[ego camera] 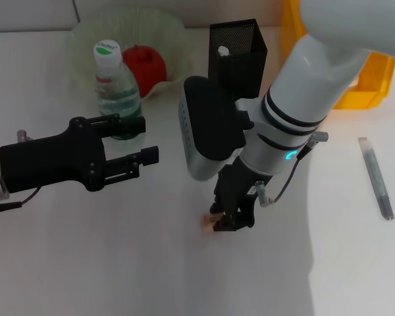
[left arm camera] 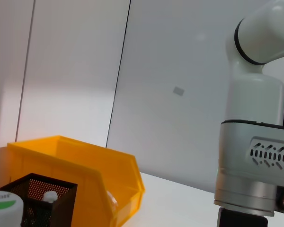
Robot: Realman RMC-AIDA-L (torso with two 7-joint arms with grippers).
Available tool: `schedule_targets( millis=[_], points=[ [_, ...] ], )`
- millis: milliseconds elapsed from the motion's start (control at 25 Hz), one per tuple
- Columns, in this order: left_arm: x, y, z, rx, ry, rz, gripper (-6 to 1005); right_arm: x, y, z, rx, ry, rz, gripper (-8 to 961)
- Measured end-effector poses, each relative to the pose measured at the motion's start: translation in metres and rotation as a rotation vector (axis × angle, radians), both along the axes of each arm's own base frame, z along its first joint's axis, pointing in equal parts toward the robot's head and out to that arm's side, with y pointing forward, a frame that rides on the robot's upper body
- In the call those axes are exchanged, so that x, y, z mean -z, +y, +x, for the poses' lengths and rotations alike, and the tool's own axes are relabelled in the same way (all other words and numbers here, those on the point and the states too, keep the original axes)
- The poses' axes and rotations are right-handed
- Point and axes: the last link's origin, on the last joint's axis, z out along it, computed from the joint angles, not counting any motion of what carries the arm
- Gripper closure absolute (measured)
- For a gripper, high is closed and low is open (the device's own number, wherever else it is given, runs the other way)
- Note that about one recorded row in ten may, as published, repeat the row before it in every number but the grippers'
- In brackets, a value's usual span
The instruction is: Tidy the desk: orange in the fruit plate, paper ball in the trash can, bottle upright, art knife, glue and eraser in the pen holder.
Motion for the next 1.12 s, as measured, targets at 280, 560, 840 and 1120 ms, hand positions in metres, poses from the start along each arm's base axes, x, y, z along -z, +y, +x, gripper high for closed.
schedule_targets(
  millis=[280,560,840,1120],
  points=[
    [-0.001,0.000,0.000,-0.001,-0.004,-0.001,393,-0.022,0.005,-0.016,0.028,0.116,0.063,712],
    [-0.003,0.002,0.001,0.002,-0.006,0.003,392,-0.118,0.063,-0.036,0.147,0.455,0.550,703],
    [0.000,0.006,0.008,0.020,-0.007,-0.004,393,-0.142,0.102,-0.014,0.318,0.617,0.792,687],
    [0.001,0.007,0.010,0.018,-0.009,-0.009,392,-0.119,0.115,-0.002,0.405,0.592,0.800,670]
  ],
)
